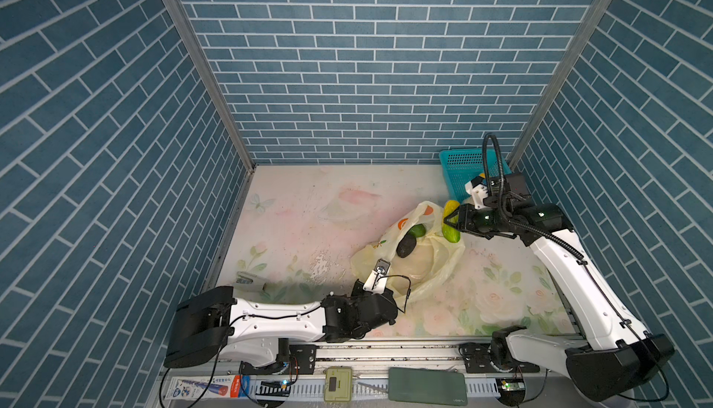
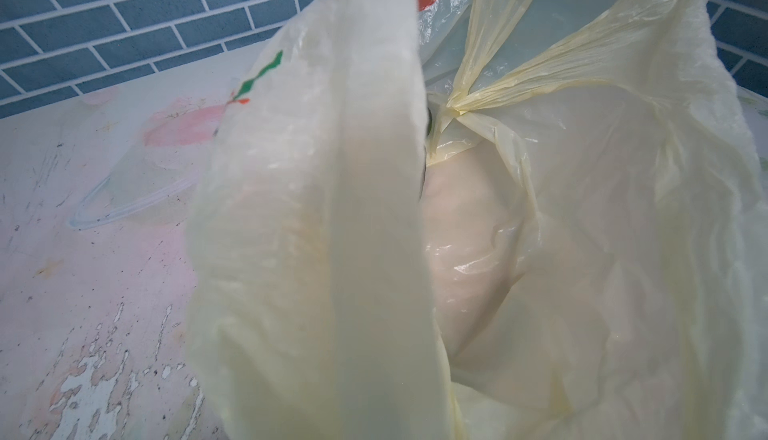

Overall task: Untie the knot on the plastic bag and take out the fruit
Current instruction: 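Lift the cucumber out and carry it to the teal basket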

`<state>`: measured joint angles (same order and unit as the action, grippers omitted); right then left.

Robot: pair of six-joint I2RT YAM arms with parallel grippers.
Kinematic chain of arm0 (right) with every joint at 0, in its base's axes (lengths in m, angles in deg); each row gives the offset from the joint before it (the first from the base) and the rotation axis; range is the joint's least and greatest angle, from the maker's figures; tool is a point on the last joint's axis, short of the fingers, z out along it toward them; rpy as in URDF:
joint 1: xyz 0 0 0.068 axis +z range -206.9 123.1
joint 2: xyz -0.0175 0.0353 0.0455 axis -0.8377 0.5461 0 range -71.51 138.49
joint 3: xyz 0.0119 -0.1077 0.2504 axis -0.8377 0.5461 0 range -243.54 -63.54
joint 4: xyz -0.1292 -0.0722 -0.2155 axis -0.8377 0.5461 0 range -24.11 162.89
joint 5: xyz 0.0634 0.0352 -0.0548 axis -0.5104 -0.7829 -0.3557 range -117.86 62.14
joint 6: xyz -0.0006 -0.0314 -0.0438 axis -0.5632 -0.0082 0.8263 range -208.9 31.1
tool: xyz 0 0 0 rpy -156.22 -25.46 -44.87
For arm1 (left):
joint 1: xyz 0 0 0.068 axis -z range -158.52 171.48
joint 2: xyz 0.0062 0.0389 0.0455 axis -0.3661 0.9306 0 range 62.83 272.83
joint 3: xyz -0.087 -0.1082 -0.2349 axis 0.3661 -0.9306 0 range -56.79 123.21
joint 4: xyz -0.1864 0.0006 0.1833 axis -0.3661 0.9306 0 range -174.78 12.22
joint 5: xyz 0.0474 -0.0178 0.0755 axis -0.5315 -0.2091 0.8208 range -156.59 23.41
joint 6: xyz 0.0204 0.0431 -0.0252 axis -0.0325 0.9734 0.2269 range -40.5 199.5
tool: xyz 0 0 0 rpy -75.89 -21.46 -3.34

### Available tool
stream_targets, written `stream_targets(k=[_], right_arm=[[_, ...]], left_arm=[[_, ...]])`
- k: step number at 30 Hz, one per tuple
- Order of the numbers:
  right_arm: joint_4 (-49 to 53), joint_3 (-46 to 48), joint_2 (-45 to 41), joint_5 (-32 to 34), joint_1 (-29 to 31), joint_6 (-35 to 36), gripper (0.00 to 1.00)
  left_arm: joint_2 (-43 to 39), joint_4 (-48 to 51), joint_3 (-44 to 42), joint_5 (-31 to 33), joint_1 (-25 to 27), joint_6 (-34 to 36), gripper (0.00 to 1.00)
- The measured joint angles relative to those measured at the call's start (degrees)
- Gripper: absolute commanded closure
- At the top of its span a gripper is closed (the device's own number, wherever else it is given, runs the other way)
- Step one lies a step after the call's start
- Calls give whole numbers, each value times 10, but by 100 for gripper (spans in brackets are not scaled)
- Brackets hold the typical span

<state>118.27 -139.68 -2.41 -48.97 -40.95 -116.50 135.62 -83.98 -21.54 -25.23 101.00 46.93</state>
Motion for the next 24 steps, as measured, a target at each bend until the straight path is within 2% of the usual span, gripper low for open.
stream_targets(k=[5,10,15,19,21,24], right_arm=[[-45,0,30,-7,-101,13,68],[-114,0,114,-4,-187,24,68],[-181,-7,212,10,-236,24,68],[-202,-61,304,29,-256,25,66],[-209,-88,337,35,-262,25,60],[-216,-126,379,46,-268,25,46]], left_arm=[[-1,2,0,0,0,0,100],[-1,2,0,0,0,0,100],[-1,1,0,0,0,0,100],[-1,0,0,0,0,0,100],[-1,-2,-1,0,0,0,100],[-1,-3,-2,1,0,0,100]])
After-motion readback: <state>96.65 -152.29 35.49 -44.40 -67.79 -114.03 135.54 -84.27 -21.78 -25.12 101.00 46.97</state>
